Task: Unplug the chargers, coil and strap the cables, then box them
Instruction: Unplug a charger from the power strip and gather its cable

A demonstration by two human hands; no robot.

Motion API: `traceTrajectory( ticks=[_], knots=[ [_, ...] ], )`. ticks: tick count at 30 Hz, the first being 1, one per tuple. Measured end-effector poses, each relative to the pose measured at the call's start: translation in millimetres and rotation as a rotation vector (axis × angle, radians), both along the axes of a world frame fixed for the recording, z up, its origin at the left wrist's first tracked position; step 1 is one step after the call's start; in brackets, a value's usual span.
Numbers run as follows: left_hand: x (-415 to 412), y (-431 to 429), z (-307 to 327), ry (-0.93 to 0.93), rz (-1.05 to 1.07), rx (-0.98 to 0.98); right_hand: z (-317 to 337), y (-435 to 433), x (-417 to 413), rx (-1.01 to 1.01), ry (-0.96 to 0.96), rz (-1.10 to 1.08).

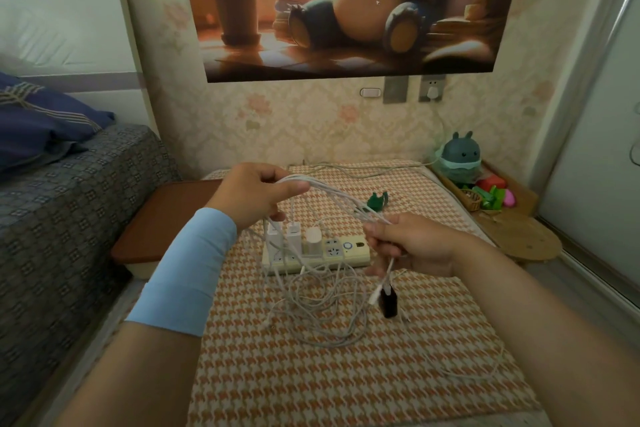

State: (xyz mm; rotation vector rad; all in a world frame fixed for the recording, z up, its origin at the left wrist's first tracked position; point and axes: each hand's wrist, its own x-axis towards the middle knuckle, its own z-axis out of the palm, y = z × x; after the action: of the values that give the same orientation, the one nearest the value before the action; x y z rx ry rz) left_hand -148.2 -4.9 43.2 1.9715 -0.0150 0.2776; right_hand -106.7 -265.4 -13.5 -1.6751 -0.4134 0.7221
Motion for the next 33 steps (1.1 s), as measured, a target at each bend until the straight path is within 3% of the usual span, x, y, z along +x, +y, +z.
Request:
traceTrajectory(
  ticks=[4, 7, 12, 16, 18, 23, 30, 33],
  knots=[
    [4, -1, -10, 0.183, -0.23, -0.575, 0, 11, -1, 0.127, 0.069, -0.012],
    [11, -11, -19, 0.157, -0.155, -0.788, 3, 24, -3, 0.108, 0.017, -0.103],
    [12, -15, -18, 0.001, 0.024, -0.569, 6, 42, -12, 0.112, -0.09, -0.191],
    [6, -21, -11, -0.031, -0.017, -0.522, 13, 47, -21, -0.116, -0.299, -0.152],
    [5, -26, -11, -0.063, -0.016, -0.501, 14, 52, -25, -0.252, -0.358, -0.095],
    [6, -32, -21, -0.207, 0.025, -0.482, 16, 62, -36, -0.347, -0.44, 0.14],
    [-3, -53, -18, -0.282, 0.046, -0.696, 24, 72, -48, -0.134, -0.342, 0.261],
    [-6, -62, -21, -0.343, 0.06, -0.615, 22, 72, -50, -0.167, -0.215, 0.289]
  ],
)
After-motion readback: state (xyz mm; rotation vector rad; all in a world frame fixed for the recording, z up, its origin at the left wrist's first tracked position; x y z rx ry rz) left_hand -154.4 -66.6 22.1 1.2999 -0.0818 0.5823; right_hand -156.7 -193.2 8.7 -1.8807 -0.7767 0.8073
